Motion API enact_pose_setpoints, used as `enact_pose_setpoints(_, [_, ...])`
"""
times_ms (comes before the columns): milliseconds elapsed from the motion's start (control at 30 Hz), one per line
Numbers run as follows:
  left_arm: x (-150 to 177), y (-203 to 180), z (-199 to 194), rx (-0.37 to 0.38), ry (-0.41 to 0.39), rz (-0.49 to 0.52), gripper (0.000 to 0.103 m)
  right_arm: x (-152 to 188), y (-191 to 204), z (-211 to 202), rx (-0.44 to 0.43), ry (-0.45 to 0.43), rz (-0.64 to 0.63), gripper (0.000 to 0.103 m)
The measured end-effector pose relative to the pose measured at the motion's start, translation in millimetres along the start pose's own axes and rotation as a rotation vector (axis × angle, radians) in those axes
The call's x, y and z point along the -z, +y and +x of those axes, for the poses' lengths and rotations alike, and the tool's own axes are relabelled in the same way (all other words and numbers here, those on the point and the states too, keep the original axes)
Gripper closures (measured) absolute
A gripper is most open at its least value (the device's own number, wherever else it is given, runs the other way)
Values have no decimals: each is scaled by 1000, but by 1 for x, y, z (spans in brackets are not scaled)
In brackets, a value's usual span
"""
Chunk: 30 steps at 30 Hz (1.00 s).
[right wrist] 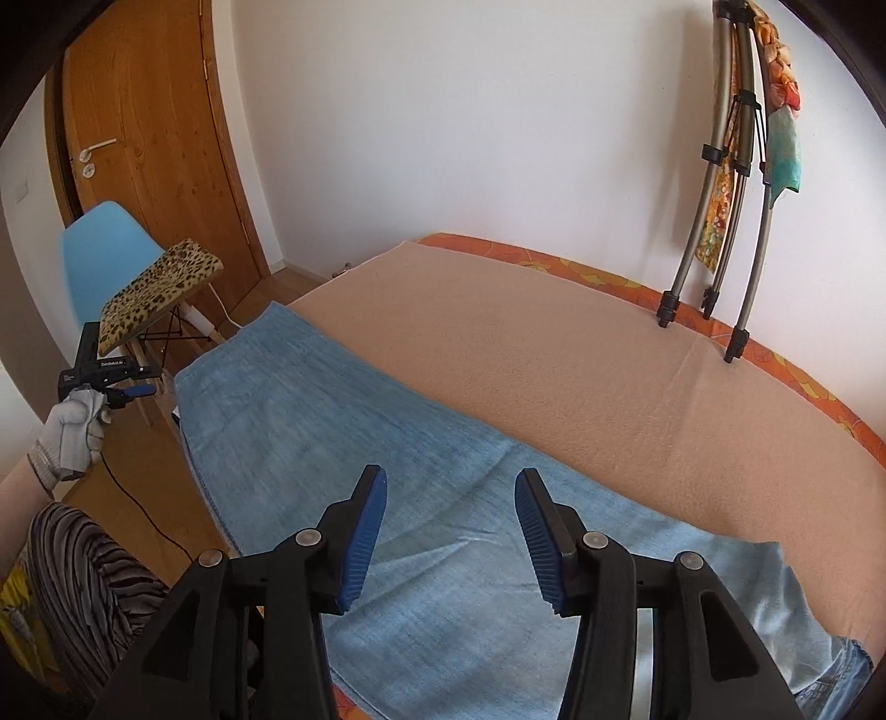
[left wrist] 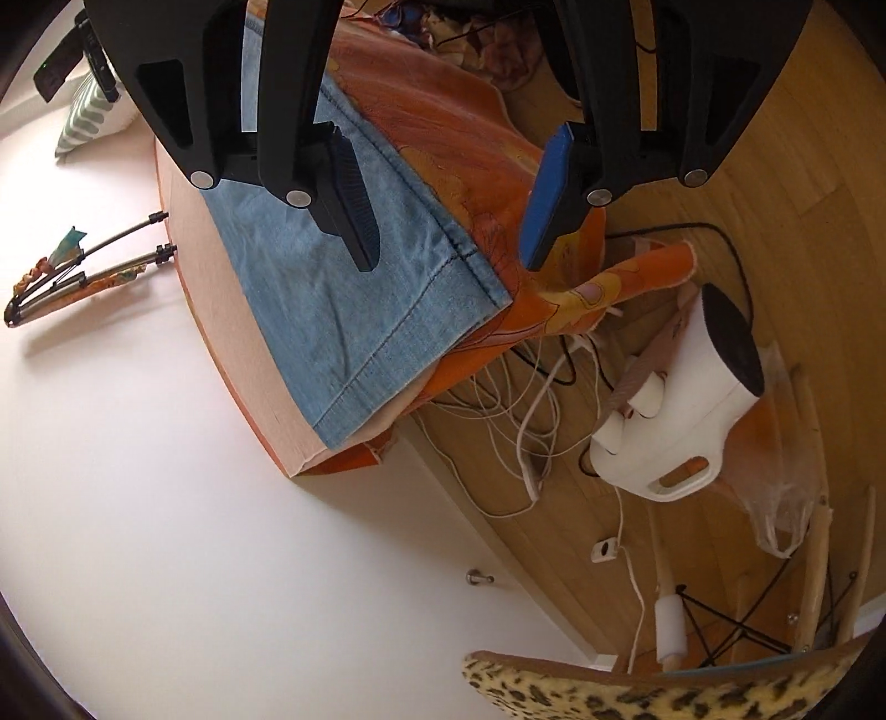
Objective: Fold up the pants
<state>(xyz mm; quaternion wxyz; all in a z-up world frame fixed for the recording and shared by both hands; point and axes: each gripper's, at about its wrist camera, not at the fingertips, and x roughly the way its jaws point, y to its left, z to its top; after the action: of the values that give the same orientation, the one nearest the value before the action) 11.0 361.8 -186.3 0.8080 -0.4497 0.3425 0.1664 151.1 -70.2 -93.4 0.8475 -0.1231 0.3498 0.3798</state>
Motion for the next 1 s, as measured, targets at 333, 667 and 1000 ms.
enact_pose_setpoints(333, [-11, 10, 19, 34, -3, -36, 52, -10, 53, 19, -52, 26, -54, 53])
enact_pose_setpoints(667, [-6, 4, 15, 76, -21, -7, 52, -10, 61, 29, -63, 41, -32, 52])
enact_pose_setpoints(1000, [-2, -7, 20, 38, -76, 75, 74, -41, 97, 61, -152, 67, -29, 52])
